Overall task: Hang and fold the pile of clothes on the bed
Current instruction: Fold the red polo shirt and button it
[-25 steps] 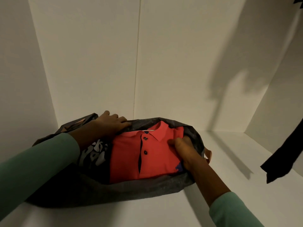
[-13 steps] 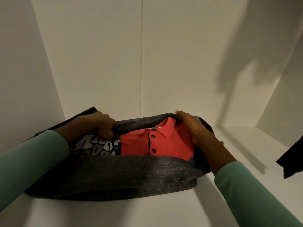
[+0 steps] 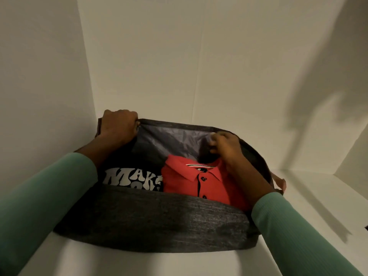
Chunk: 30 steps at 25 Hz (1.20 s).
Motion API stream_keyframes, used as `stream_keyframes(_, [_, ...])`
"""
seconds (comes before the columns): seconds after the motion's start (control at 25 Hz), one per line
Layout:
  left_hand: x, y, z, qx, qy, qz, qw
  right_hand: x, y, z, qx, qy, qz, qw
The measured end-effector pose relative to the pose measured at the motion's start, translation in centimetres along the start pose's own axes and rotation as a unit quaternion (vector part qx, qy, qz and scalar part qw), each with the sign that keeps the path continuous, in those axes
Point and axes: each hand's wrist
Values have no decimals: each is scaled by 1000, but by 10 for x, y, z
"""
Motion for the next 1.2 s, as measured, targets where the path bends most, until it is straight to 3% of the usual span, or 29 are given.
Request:
stream_keyframes(0.12, [-8,-10,7,68,-29,-31,997,-33,10,-30,-185,206,95,956])
stream_keyframes(0.24, [-29,-11,34,85,-7,-113,990,-79,33,-52,-208,424,51,880])
stream_keyframes(0.32, [-44,-14,58,41,11,-162,986,-99,39,-61,-305,501,28,809])
stream_keyframes(0.4, [-62,-12,82,-36,44,-198,979,-113,38,-67,-418,531,62,735])
stream_keyframes(0.44, [-73,-6,92,-78,61,-207,973,-118,38,-70,-442,534,94,715])
stream_keyframes(0.6, [-100,8,108,-162,24,-197,967,-115,56,-64,-421,414,241,770])
stream_keyframes(0.76, [-148,17,116,-187,-59,-139,971,-136,55,-50,-396,342,325,788])
stream_keyframes(0.92, [-221,20,141,-246,-125,-47,960,-179,46,-32,-312,236,466,794])
stream_keyframes(1.04, [-293,14,166,-290,-126,22,949,-230,42,-15,-203,262,465,821])
stream_keyframes(1.2, [-416,0,209,-265,-140,115,947,-328,23,8,-70,351,385,850])
Point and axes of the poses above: each hand's wrist, its own x-axis towards the middle knuckle, its own z-axis out of the back of the hand, y = z × x, and after that the axes turned 12 degrees about x, right-handed
